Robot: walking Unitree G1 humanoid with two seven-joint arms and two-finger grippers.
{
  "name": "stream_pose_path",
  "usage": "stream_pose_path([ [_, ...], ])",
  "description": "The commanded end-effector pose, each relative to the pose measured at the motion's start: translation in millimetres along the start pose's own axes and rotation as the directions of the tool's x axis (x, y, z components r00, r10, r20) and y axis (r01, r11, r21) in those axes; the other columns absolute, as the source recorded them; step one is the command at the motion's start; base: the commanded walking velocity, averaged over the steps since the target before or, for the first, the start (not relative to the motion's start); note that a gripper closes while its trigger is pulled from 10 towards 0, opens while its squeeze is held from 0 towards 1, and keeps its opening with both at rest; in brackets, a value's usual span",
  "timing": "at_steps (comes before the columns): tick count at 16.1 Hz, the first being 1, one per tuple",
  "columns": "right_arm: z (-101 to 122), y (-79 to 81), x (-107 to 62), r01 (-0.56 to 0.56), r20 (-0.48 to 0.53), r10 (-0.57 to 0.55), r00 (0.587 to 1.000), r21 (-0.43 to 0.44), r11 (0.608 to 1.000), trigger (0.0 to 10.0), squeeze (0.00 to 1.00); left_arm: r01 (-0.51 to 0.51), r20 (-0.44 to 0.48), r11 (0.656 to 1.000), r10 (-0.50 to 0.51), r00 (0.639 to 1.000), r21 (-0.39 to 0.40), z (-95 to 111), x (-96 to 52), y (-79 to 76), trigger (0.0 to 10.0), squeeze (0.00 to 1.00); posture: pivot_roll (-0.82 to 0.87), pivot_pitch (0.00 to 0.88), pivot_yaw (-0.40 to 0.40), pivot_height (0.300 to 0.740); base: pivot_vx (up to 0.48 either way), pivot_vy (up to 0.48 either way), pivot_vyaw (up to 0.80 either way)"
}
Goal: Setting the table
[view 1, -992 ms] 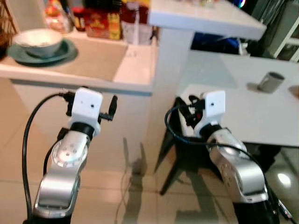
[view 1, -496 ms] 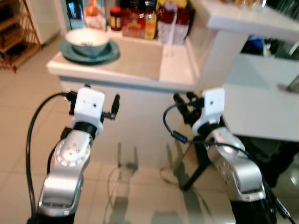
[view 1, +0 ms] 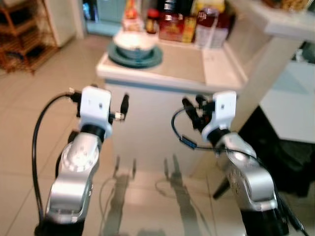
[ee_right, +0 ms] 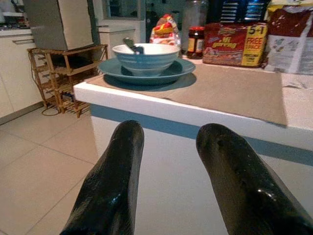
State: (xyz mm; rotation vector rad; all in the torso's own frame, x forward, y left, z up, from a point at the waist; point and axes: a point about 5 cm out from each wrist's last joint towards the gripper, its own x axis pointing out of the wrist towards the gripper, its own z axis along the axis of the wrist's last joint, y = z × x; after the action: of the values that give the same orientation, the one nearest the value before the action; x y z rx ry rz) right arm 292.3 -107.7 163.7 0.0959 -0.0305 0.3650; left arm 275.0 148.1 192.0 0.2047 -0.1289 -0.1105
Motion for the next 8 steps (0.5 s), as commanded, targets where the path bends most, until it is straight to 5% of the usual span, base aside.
stream_pose_path([
  [1, 4.0, -9.5, 1.6, 0.029, 0.005, -0.029, 1.000, -0.003, 1.000, 10.0, 0.00, 0.040, 0.021, 0.999, -0.039, 0.999, -0.011, 6.3, 3.7, -4.2, 10.0, 0.00, 0.03, 0.000, -0.067, 0.740, 0.345, 0.000, 0.00],
  [7, 5.4, -6.4, 4.1, 0.020, 0.005, -0.020, 1.000, -0.035, 0.999, 10.0, 0.00, 0.041, 0.028, 0.999, -0.042, 0.999, 0.018, 8.6, 3.6, -1.1, 10.0, 0.00, 0.04, 0.000, -0.063, 0.740, 0.433, 0.000, 0.00],
  [8, 5.5, -6.3, 4.5, 0.019, 0.005, -0.019, 1.000, -0.045, 0.999, 10.0, 0.00, 0.046, 0.028, 0.999, -0.047, 0.999, 0.020, 8.8, 3.4, -1.6, 10.0, 0.00, 0.04, 0.000, -0.063, 0.740, 0.428, 0.000, 0.80],
])
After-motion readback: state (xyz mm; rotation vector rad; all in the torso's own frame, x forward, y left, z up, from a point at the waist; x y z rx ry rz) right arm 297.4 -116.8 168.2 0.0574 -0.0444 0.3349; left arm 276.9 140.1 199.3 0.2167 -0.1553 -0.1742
